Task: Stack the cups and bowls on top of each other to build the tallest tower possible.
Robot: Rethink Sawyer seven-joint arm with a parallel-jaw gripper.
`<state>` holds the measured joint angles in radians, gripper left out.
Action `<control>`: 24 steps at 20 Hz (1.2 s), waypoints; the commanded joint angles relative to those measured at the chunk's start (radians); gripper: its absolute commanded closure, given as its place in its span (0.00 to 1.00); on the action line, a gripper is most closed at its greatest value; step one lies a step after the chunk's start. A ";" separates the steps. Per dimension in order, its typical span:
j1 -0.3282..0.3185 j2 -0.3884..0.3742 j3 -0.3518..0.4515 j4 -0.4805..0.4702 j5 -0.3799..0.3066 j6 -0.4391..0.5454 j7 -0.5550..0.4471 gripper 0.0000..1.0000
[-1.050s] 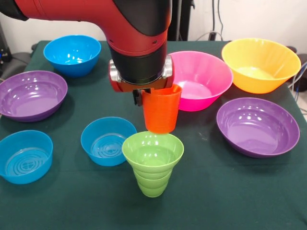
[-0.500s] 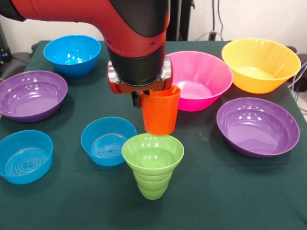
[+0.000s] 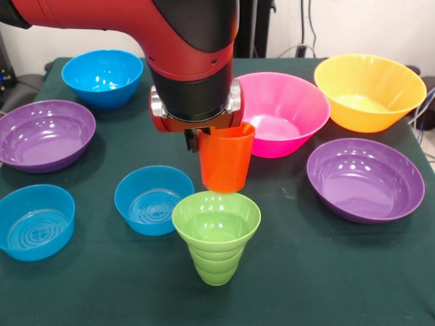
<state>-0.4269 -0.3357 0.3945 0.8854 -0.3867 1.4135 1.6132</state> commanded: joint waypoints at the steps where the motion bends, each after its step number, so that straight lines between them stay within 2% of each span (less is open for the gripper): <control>1: 0.043 -0.008 0.017 -0.033 -0.055 0.129 -0.175 1.00; 11: 0.049 -0.036 -0.011 -0.004 -0.056 0.173 -0.134 1.00; 17: 0.054 -0.020 0.023 -0.053 -0.053 0.140 -0.161 1.00; 20: 0.061 -0.012 0.030 -0.095 -0.057 0.176 -0.171 1.00; 24: 0.067 -0.023 0.029 -0.099 -0.048 0.194 -0.176 1.00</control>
<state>-0.3942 -0.3392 0.3871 0.8384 -0.3869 1.5133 1.6132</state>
